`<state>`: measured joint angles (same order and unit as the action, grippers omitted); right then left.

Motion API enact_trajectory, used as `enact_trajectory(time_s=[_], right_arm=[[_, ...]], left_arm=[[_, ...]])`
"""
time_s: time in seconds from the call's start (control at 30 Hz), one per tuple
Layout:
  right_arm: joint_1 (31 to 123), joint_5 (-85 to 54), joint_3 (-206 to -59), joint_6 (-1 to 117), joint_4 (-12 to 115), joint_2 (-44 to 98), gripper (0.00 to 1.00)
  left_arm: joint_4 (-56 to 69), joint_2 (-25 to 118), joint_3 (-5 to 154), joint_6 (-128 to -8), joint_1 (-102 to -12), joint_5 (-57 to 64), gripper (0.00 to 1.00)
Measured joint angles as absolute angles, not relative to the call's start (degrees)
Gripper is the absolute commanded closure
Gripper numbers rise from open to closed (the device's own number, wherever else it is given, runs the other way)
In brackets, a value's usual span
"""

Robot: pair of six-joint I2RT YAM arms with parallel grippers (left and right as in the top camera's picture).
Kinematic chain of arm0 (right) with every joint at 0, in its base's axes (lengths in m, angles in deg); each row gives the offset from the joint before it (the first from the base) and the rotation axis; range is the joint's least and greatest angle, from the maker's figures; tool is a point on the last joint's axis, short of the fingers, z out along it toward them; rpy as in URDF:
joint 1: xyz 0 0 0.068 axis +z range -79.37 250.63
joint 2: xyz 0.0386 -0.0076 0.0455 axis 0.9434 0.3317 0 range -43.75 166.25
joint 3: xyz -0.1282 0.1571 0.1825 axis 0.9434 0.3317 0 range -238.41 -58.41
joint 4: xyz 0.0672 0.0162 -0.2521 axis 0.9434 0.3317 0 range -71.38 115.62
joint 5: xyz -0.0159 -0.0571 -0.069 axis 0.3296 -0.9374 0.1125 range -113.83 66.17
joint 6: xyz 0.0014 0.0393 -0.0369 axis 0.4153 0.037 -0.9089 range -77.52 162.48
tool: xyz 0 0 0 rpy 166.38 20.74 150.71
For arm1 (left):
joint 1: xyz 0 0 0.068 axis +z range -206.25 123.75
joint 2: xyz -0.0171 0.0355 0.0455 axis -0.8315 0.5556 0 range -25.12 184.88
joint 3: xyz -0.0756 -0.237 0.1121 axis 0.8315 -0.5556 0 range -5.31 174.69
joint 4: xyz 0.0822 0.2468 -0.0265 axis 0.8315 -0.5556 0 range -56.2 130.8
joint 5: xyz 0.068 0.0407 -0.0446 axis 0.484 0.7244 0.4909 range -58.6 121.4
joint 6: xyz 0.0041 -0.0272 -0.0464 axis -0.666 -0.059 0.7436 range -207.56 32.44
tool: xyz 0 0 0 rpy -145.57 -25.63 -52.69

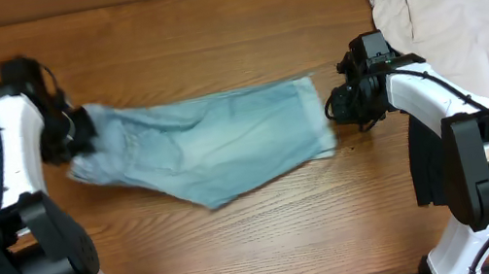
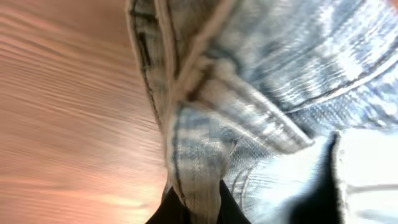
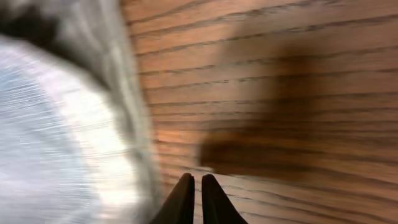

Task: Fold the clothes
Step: 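Fold the left half over onto the right half with the left gripper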

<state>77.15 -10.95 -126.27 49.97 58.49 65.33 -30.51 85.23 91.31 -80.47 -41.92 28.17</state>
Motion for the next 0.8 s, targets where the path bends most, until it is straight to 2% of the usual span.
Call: enact_trajectory(time_s=[0.2,0.67,0.8], right_arm=[[78.84,-8.67,-126.27,50.97,58.08,65.4,0.96],[79.71,-1.75,-127.93,51.96,59.41,65.37,0.96],[79.71,-1.44,-128.78,52.35,59.89,65.33,0.96]], left_arm=[[-34.34,85.16,104.05,-82.18,-47.26,30.64,0.96],[-34.14,85.16,104.22,-79.88,-68.85,31.21,0.96],[-33.11,85.16,104.18,-78.57,-73.72,31.26,0.87]])
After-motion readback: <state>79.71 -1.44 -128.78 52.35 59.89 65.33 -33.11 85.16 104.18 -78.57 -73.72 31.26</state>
